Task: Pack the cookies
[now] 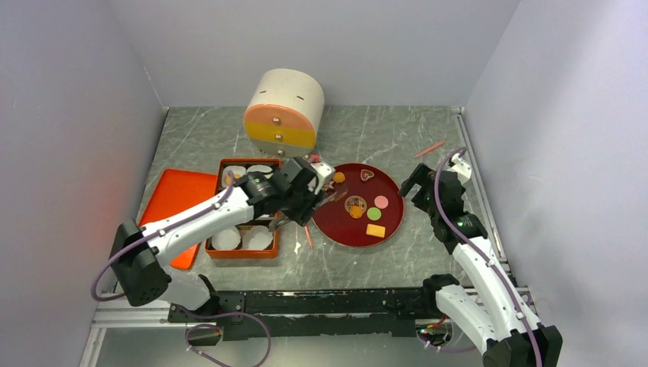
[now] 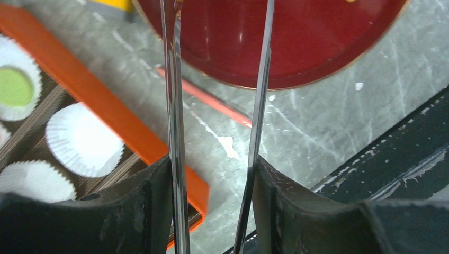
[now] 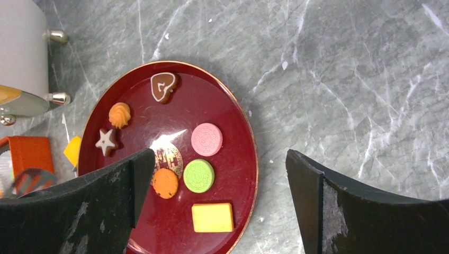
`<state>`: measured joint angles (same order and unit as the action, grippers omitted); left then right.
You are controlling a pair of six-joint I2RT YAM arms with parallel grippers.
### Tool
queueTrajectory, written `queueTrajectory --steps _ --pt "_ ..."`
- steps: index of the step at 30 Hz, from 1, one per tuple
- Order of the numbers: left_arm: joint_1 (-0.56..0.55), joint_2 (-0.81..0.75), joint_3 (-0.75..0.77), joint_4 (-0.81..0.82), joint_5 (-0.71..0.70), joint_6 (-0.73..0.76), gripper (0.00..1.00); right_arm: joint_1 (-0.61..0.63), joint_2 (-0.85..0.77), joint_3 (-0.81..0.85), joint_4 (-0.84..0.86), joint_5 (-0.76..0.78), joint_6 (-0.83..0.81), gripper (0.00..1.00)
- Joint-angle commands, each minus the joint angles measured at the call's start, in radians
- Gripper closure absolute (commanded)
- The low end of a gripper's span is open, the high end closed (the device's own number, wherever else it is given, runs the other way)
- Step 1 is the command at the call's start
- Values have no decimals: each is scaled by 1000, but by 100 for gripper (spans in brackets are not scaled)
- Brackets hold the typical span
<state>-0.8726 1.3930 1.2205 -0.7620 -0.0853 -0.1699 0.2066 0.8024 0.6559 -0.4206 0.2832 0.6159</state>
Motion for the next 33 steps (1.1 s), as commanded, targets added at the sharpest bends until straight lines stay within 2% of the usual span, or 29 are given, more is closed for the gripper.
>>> queueTrajectory --steps 1,9,20,33 --pt "-87 53 70 65 -15 -25 45 1 -24 27 -5 14 19 0" --pt "-212 194 142 87 -73 -31 40 2 -37 24 -15 27 19 0" --pt "-270 382 232 116 -110 -21 38 1 -62 24 -39 47 9 0" --pt "-275 501 297 97 -113 -7 48 1 -71 17 -49 66 -1 0"
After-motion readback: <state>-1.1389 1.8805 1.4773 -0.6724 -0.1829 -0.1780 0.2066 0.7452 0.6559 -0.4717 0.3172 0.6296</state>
